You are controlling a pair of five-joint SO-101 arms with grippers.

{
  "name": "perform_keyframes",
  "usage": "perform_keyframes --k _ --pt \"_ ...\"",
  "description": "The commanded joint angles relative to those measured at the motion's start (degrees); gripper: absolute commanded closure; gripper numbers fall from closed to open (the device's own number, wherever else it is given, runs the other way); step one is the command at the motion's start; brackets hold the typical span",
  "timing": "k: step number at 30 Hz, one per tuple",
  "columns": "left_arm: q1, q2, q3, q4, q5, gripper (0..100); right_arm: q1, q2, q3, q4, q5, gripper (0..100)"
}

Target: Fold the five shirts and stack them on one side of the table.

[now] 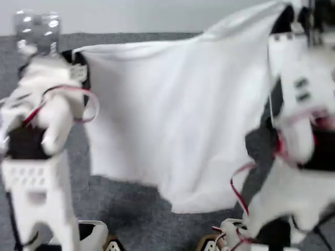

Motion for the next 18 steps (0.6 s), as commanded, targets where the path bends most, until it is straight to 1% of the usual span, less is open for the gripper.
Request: perform_keyframes --k 1,4,7,13,16,18 --pt "0.09 5.63 4.62 -11.6 -0.7 99 0.84 6.02 2.37 -7.87 0.26 98.9" --pt "0.09 12.4 5.05 -17.85 -0.7 99 0.84 11.74 3.08 -13.67 0.35 98.9" --pt "0.09 17.76 4.97 -21.54 -0.7 99 0.75 17.01 3.08 -17.89 0.7 98.9" --pt "0.0 24.88 4.97 -24.79 -0.79 99 1.01 25.27 3.08 -18.77 0.7 98.9" --pt "-0.53 26.9 4.97 -25.05 -0.88 99 1.1 28.44 3.16 -18.59 1.23 98.9" --pt "-1.41 27.08 4.97 -24.88 -3.25 99 1.1 29.76 3.16 -17.71 3.08 98.9"
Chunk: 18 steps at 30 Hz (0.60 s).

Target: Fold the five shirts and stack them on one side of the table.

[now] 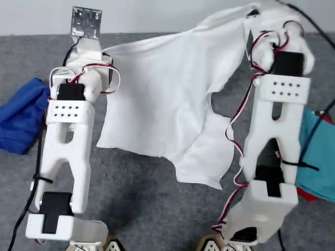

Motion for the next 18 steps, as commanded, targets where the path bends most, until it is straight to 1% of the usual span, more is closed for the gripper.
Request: perform_keyframes --k 1,3,7,11,18 --pt "-1.93 -0.53 -0.04 -0.7 -4.48 99 1.1 0.48 -0.35 0.75 2.73 98.9" --pt "-2.02 -1.41 -0.13 1.49 -6.86 99 1.1 0.4 -0.53 4.09 3.16 98.9" --pt "-1.58 -4.57 -0.13 6.86 -8.7 99 1.71 -2.33 -0.62 9.98 3.78 98.9" --pt "-1.93 -8.35 -0.04 11.6 -10.46 99 2.68 -6.46 -0.62 15.87 7.21 98.9" --pt "-1.49 -14.33 0.22 24.18 -14.95 99 4.09 -12.62 -0.35 28.53 9.41 98.9"
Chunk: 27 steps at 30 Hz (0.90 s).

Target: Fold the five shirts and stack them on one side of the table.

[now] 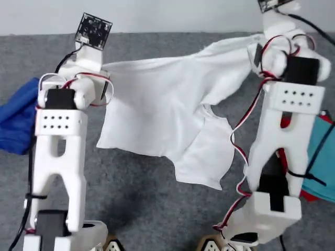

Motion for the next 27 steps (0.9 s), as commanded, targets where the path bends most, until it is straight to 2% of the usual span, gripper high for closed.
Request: perform_keyframes --k 1,5,10,18,27 --pt "-1.14 -4.48 -0.22 6.24 -2.64 99 1.8 -4.97 -0.35 6.9 0.88 98.9" --pt "-0.97 -4.92 -0.13 12.48 -5.63 99 1.71 -5.32 -0.26 15.78 1.05 98.9" --pt "-1.05 -3.78 0.4 14.95 -6.07 99 1.71 -5.93 -0.18 22.11 1.14 98.9" --pt "-1.05 -3.6 10.33 14.07 -6.15 99 0.13 -7.16 17.85 21.93 0.88 98.8" --pt "-1.23 -3.43 21.76 5.19 -6.15 99 -5.32 -18.77 45.1 14.29 0.7 98.8"
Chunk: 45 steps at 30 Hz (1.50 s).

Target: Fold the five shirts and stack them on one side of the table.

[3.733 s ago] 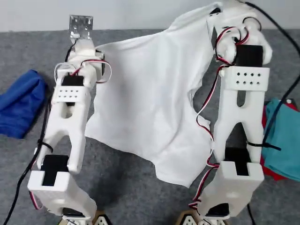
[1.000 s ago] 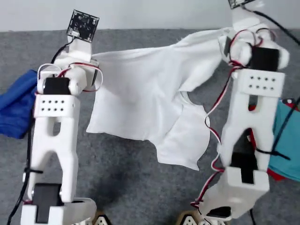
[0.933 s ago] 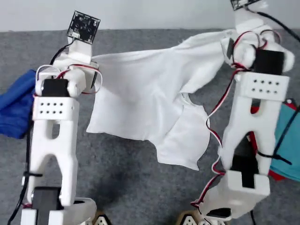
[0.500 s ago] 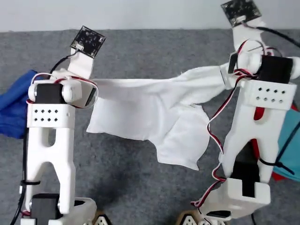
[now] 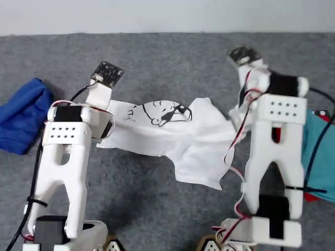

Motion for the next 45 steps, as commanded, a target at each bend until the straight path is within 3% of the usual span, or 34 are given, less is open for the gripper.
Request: perform_keyframes --k 1,9,13,16,18,23,31,36,41,45 --pt "-0.88 -0.79 1.89 -2.81 -0.7 99 -3.21 -7.6 11.78 -4.0 0.0 98.8" --pt "-0.62 -0.79 4.44 -3.69 -0.26 98 -5.93 -19.47 37.71 -19.03 0.26 98.2" --pt "-0.62 -0.88 4.0 -3.69 2.02 98 -5.76 -21.85 41.41 -18.33 -0.09 85.0" --pt "-0.62 -1.05 4.0 -3.25 2.99 89 -5.76 -23.08 40.88 -15.52 -2.81 75.9" --pt "-0.62 -1.14 3.82 -3.25 2.99 84 -5.76 -24.31 39.47 -13.23 -2.81 76.3" --pt "-0.88 -0.97 -3.03 0.97 4.66 84 -5.23 -29.05 30.86 -8.04 -3.08 76.4" --pt "0.35 -0.7 -9.27 1.85 9.41 84 0.13 -23.25 25.14 -16.22 -6.15 80.5" --pt "2.2 -0.7 -8.84 1.93 9.41 84 -4.44 -16.84 25.23 -11.12 -5.98 80.5" --pt "2.29 -0.7 -3.03 3.34 9.05 84 -8.57 -16.66 26.73 0.48 1.67 80.7" --pt "0.62 -0.7 2.59 4.04 7.12 84 -8.75 -20.44 33.76 1.89 7.56 80.7"
